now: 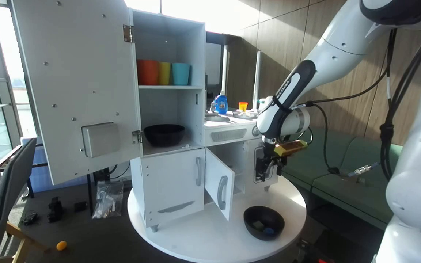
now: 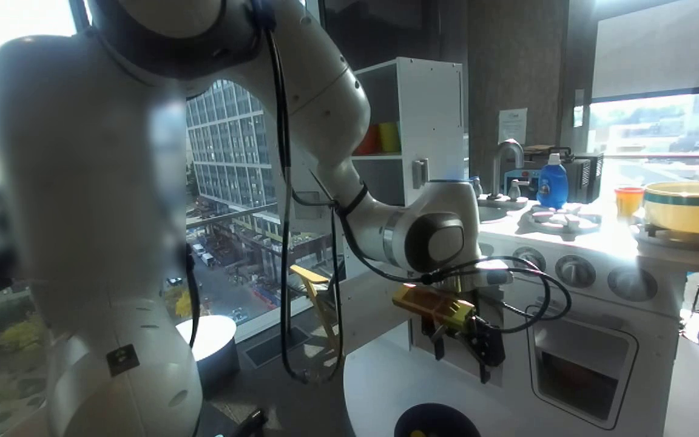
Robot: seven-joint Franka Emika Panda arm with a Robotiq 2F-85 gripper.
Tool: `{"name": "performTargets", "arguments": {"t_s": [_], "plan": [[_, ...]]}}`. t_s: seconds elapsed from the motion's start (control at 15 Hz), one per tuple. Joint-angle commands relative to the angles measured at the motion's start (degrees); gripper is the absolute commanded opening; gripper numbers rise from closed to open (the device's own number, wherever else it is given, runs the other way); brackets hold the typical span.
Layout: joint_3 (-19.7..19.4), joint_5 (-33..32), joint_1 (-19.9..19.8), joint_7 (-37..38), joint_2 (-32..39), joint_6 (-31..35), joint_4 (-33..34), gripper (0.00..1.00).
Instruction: Put the black bowl into the compartment and close the door
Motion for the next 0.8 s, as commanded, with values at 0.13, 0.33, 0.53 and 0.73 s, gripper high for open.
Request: {"name": "performTargets", "arguments": {"t_s": [0.13,0.33,0.53,0.73], "plan": [[-1.14,-2.43,-2.22,-2.38,8.15,3.18,0.4,1.0],[0.09,0.33,-3.86,-6.96,12.66,4.1,0.88,1.0],[3.2,7.11,-6.95,-12.03,18.48,7.28,2.91,1.0],[6.36,12.04,-10.34,-15.39,23.18,9.87,5.82,1.0]]}}
